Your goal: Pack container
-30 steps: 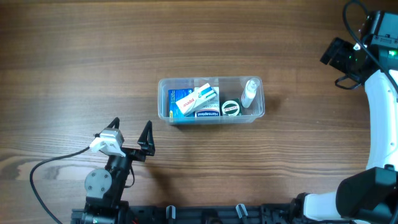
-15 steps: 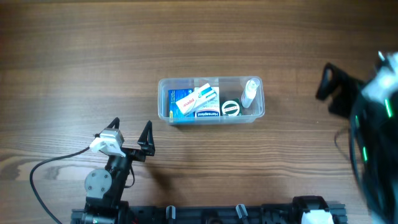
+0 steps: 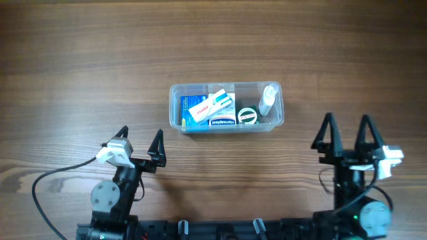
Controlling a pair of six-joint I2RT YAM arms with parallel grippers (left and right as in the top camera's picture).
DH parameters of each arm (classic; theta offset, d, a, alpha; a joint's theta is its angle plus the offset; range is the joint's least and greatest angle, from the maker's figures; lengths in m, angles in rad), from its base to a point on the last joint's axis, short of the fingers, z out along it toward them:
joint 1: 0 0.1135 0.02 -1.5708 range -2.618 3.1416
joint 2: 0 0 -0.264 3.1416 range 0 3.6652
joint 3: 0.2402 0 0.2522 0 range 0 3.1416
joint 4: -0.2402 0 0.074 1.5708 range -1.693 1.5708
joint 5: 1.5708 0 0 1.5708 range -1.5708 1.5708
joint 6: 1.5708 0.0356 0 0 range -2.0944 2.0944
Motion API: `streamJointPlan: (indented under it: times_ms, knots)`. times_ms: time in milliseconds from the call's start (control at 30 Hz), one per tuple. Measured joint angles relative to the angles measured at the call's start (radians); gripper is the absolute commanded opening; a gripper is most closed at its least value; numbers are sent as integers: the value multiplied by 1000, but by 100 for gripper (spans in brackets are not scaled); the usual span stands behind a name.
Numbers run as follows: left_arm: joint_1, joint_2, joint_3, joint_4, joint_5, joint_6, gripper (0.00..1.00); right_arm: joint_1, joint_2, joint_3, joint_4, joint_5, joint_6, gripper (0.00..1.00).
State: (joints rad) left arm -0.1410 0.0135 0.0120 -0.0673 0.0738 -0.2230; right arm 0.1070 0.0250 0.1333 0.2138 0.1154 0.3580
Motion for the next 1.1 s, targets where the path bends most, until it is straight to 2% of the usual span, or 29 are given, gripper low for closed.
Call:
streamJointPlan:
  times_ms: [100, 200, 400, 1100]
  knots:
    - [0, 0, 0, 0, 0, 0, 100, 0, -4, -110, 98, -33, -47, 100]
    - [0, 0, 0, 0, 0, 0, 100, 0, -7, -126, -7, -94, -138, 100]
    - [0, 0, 0, 0, 0, 0, 100, 0, -10, -127, -212, -123, -203, 100]
    - [0, 0, 0, 0, 0, 0, 100, 0, -10, -127, -212, -123, -203, 100]
